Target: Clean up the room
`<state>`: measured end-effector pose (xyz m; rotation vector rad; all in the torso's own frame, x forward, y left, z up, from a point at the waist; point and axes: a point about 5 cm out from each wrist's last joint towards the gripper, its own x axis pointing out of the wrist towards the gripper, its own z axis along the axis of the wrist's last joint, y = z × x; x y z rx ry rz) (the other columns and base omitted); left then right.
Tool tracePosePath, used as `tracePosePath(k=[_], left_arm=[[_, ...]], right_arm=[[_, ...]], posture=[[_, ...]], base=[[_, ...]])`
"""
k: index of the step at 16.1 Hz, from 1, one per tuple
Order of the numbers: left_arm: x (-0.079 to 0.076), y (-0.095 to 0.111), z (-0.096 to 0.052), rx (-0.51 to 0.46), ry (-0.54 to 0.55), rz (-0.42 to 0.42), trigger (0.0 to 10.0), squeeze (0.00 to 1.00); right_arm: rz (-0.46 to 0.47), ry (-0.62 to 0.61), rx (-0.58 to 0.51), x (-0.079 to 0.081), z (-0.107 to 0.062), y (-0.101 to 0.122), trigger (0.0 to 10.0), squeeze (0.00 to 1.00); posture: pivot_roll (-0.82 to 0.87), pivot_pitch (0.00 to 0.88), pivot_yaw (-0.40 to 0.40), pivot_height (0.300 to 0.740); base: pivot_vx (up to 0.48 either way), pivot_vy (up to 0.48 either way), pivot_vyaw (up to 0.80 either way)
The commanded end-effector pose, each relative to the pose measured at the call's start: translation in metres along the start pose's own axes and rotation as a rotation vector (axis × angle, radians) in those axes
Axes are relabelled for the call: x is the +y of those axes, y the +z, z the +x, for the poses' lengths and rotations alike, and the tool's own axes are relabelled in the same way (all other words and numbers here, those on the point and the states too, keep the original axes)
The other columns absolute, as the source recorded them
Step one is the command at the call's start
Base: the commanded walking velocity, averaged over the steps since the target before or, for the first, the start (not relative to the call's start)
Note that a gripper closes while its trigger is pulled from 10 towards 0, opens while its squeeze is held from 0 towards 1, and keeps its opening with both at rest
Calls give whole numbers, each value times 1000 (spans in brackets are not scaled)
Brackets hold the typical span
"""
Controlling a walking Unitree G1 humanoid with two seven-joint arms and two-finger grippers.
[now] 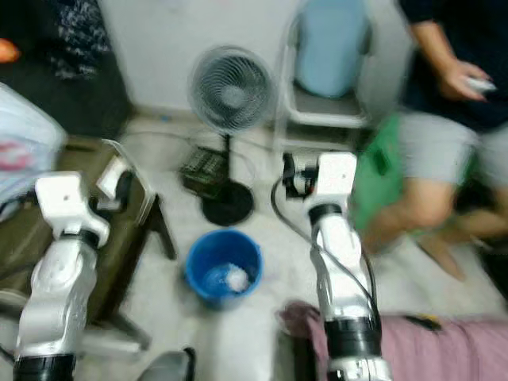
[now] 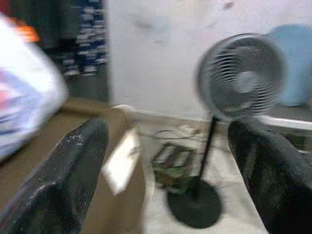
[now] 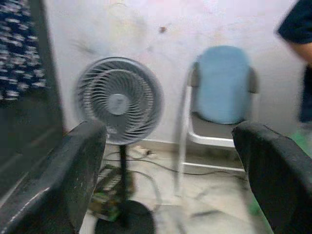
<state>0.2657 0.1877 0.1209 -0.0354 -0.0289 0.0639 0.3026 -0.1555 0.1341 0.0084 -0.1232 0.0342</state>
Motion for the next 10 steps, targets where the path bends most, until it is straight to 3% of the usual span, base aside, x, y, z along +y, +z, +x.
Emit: tracePosePath(k=[1, 2, 3, 6, 10], left_arm=[[-8, 1, -3, -14, -46, 1, 10000, 0], [-12, -1, -11, 7, -142, 14, 10000, 0], [-11, -1, -17, 11, -161, 29, 10000, 0], [-2, -9, -34, 40, -154, 53, 10000, 0], [5, -14, -46, 73, -88, 20, 10000, 0]], right_arm=[[-13, -32, -14, -8, -3, 5, 10000, 0], [-23, -38, -4, -12, -9, 2, 10000, 0], [-27, -48, 0, -16, -12, 2, 10000, 0], [-45, -46, 51, -26, -33, -3, 10000, 0], [-73, -34, 108, -38, -57, -10, 10000, 0]], posture=[[6, 0, -43, 740], [-11, 0, -30, 740], [-17, 1, -31, 740], [-27, 29, -49, 740], [-27, 40, -52, 740]], base=[[0, 0, 800], [0, 0, 800], [0, 0, 800], [0, 0, 800], [0, 0, 800]])
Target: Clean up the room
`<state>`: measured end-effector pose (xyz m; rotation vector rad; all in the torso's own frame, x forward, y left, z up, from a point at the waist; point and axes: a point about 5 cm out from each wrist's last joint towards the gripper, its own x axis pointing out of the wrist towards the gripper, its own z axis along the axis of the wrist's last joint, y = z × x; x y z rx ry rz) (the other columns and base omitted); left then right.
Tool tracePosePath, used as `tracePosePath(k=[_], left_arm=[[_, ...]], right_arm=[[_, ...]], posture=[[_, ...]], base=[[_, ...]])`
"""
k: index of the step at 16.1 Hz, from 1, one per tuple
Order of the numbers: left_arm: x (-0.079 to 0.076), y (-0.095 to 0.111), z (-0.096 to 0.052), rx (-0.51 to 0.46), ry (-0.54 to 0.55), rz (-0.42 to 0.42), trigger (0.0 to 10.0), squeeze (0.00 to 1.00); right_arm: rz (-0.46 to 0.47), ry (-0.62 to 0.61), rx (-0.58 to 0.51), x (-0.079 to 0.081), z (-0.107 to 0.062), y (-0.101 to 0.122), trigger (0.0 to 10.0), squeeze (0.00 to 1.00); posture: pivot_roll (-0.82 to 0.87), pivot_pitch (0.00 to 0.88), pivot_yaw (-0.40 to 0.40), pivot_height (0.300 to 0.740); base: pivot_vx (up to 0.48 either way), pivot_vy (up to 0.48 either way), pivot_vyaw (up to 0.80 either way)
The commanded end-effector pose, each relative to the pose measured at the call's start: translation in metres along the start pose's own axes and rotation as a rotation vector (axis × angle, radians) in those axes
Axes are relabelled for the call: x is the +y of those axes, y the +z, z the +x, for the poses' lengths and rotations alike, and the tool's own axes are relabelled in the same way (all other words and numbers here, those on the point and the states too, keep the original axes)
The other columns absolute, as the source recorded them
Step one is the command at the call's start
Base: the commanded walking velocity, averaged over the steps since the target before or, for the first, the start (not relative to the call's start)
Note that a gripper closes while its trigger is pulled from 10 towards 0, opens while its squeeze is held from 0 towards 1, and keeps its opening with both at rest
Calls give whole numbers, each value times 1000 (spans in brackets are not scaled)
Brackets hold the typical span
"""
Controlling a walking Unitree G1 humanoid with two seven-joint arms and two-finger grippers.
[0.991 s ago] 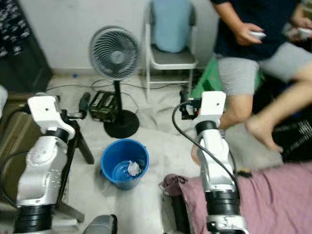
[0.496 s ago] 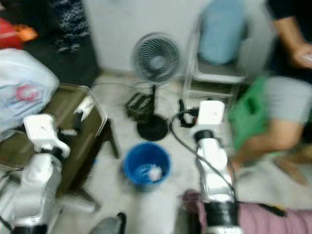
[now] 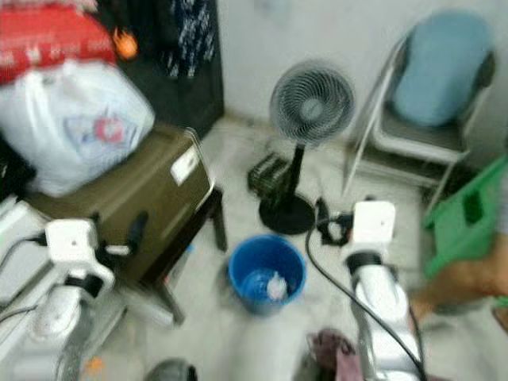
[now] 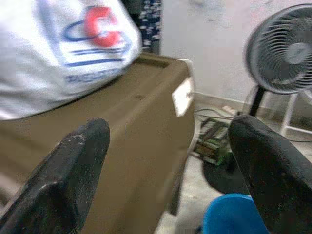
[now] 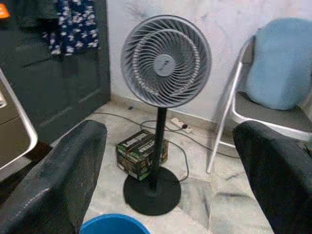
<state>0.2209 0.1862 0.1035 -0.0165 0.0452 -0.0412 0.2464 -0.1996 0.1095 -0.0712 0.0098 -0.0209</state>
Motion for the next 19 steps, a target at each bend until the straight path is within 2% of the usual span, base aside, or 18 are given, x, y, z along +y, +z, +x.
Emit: tracePosePath(k=[1, 3, 7, 12, 16, 19], left_arm=[[2, 1, -4, 2, 7, 8, 10000, 0], [2, 2, -2, -2, 5, 14, 10000, 0], [2, 5, 1, -7, 7, 17, 10000, 0], [-3, 5, 2, -6, -16, 26, 10000, 0], [-5, 7, 7, -14, -46, 60, 10000, 0], [-7, 8, 9, -19, -48, 54, 10000, 0]], right_arm=[[-7, 8, -13, -1, -2, 4, 10000, 0], [-1, -1, -12, -2, 0, 5, 10000, 0], [-1, 21, -27, 7, 8, 12, 10000, 0], [16, 10, -14, 11, 3, 9, 10000, 0], [33, 17, -19, 16, 5, 9, 10000, 0], [35, 6, -23, 14, 8, 10, 10000, 0]], posture=[[-20, 43, -54, 740], [-15, 43, -54, 740], [-7, 45, -51, 740], [-5, 43, -45, 740], [-6, 40, -41, 740], [-8, 35, -40, 740]], base=[[0, 0, 800], [0, 0, 800], [0, 0, 800], [0, 0, 800], [0, 0, 800], [0, 0, 796]])
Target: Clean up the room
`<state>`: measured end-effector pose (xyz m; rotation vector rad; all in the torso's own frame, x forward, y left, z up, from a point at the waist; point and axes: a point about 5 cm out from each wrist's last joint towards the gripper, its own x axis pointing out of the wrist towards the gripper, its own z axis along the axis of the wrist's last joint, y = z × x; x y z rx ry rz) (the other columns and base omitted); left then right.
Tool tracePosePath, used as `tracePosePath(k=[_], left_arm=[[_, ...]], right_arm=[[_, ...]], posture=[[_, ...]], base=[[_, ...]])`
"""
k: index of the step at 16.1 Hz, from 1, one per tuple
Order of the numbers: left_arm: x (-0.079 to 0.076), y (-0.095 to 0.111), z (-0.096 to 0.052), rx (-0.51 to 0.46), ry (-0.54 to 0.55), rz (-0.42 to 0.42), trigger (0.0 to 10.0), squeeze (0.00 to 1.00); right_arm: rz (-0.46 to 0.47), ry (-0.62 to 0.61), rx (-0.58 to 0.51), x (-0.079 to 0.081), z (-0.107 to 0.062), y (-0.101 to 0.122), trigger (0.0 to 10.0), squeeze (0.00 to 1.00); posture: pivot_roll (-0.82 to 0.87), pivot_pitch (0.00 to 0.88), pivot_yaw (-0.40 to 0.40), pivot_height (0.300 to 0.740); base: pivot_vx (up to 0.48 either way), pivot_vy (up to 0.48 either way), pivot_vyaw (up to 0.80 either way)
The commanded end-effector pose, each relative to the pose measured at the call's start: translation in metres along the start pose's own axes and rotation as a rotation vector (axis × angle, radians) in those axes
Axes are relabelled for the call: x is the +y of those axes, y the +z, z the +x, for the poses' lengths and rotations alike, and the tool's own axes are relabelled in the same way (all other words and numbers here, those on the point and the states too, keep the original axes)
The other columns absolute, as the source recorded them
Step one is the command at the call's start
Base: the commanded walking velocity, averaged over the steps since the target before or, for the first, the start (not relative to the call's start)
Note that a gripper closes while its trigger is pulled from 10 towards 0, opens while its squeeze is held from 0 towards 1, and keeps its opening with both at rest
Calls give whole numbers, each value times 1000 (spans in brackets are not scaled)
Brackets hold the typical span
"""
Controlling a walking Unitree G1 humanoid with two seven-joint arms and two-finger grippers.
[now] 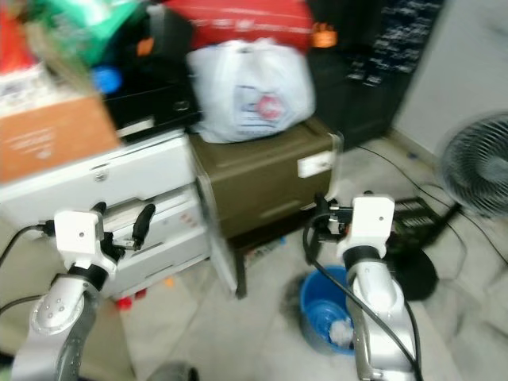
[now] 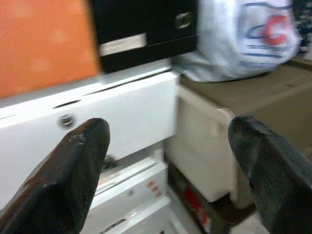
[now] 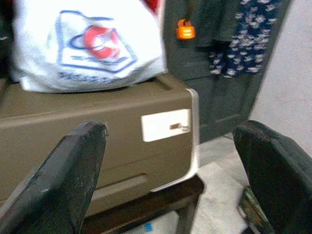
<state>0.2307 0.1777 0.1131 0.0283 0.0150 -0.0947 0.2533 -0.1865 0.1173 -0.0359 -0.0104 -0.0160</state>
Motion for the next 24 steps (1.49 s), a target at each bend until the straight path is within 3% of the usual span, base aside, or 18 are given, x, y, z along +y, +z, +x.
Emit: tracePosePath(k=[1, 10, 15, 17, 18, 19, 20, 21, 23, 24], left_arm=[[0, -1, 0, 7, 2, 9, 10000, 0], [-7, -12, -4, 52, -53, 17, 10000, 0], [1, -29, -12, 131, -53, 29, 10000, 0], [15, -53, -14, 263, -66, 99, 10000, 0], [19, -58, -15, 285, -60, 95, 10000, 0], [34, -75, -17, 374, -18, 81, 10000, 0], [38, -81, -17, 398, -3, 81, 10000, 0], [56, -98, -20, 487, 46, 73, 10000, 0], [75, -123, -28, 608, 110, 89, 10000, 0], [76, -127, -30, 632, 115, 85, 10000, 0]], right_arm=[[-2, -1, -3, 1, 1, 2, 10000, 0], [-10, -22, 7, -4, 1, -1, 10000, 0], [-28, -69, 59, -15, -5, -14, 10000, 0], [3, -177, 148, -36, -6, -37, 10000, 0], [13, -196, 173, -40, -7, -42, 10000, 0], [37, -265, 253, -54, -10, -60, 10000, 0], [36, -278, 282, -59, -11, -67, 10000, 0], [25, -298, 346, -66, -18, -82, 10000, 0], [33, -343, 465, -74, -30, -109, 10000, 0], [51, -360, 500, -77, -33, -116, 10000, 0]], posture=[[-8, 34, -39, 740], [-19, 56, -38, 740], [-15, 51, -38, 740], [-9, 32, -28, 740], [-9, 24, -26, 740], [-10, 9, -21, 740], [-11, 0, -19, 740], [-10, 0, -17, 740], [-10, 0, -14, 740], [-11, 0, -12, 740]], base=[[0, 0, 794], [0, 0, 790], [0, 0, 785], [0, 0, 653], [0, 0, 406], [0, 0, 0], [0, 0, 0], [0, 0, 0], [0, 0, 0], [0, 0, 0]])
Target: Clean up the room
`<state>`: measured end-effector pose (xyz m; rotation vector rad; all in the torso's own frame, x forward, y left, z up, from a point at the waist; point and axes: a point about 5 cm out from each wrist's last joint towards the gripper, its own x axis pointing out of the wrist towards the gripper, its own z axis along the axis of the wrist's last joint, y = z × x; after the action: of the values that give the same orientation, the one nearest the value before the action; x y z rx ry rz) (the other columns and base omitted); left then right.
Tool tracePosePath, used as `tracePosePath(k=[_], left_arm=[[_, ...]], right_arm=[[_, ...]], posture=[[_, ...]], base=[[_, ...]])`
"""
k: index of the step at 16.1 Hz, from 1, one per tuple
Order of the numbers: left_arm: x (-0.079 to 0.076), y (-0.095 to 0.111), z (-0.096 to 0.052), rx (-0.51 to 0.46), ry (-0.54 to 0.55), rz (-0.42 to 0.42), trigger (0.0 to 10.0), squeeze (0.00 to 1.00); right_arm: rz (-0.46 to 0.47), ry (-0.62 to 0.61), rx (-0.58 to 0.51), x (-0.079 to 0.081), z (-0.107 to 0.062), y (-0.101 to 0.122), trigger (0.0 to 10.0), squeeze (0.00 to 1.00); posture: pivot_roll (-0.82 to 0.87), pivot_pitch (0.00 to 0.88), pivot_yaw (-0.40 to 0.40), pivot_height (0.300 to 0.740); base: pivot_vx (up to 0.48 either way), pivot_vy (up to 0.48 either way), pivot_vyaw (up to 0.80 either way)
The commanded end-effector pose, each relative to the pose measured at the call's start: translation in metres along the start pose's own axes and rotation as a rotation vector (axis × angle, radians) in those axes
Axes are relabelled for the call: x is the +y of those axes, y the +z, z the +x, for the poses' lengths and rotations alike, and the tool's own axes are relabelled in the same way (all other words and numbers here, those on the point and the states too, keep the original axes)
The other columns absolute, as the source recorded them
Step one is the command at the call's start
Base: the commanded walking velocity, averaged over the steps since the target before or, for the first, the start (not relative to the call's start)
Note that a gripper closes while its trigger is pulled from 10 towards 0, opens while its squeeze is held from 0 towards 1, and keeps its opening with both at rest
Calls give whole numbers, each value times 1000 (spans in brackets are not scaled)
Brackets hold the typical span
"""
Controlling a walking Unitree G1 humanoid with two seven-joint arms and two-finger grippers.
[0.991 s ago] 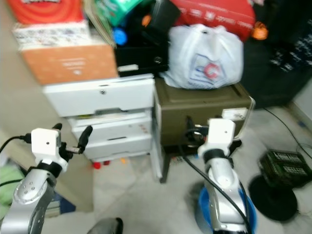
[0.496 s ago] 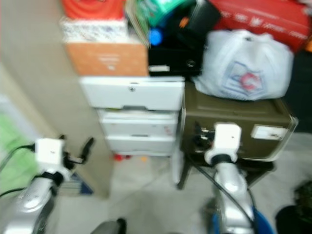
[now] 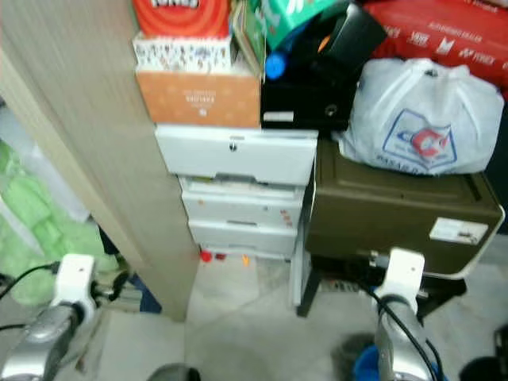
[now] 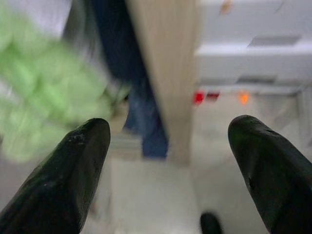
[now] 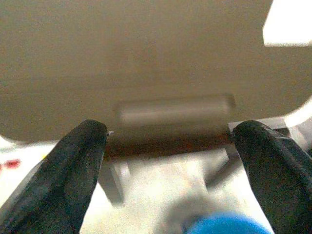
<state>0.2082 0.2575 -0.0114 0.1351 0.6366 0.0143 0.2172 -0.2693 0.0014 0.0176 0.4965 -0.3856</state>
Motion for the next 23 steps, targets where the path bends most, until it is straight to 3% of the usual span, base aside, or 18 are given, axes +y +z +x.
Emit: tracePosePath(k=[1, 4, 8, 13, 15, 17, 23], left_arm=[[3, -17, 1, 72, 11, -3, 10000, 0], [-1, -47, 4, 216, 21, 28, 10000, 0], [-10, -76, 3, 383, 31, 80, 10000, 0], [-18, -73, 8, 407, -19, 188, 10000, 0], [-25, -72, 10, 416, -56, 278, 10000, 0], [-32, -67, 14, 392, -78, 288, 10000, 0], [-44, -63, 19, 406, -62, 316, 10000, 0]], right_arm=[[4, -20, 69, -5, 3, -15, 10000, 0], [4, -79, 254, -18, 0, -55, 10000, 0], [-24, 15, 406, 4, -9, -90, 10000, 0], [-95, 26, 427, 8, -9, -93, 10000, 0], [-101, 29, 432, 9, -10, -94, 10000, 0], [-147, 32, 439, 5, -11, -97, 10000, 0], [-167, 25, 428, 5, -12, -98, 10000, 0]], posture=[[-8, 0, -12, 740], [-9, 0, -13, 740], [-21, 0, -9, 740], [-20, 0, 10, 740], [-24, 0, 13, 740], [-30, 0, 16, 740], [-41, 0, 27, 740]], base=[[0, 0, 0], [0, 0, 0], [0, 0, 0], [0, 455, -320], [0, 480, 0], [0, 480, 0], [0, 480, 0]])
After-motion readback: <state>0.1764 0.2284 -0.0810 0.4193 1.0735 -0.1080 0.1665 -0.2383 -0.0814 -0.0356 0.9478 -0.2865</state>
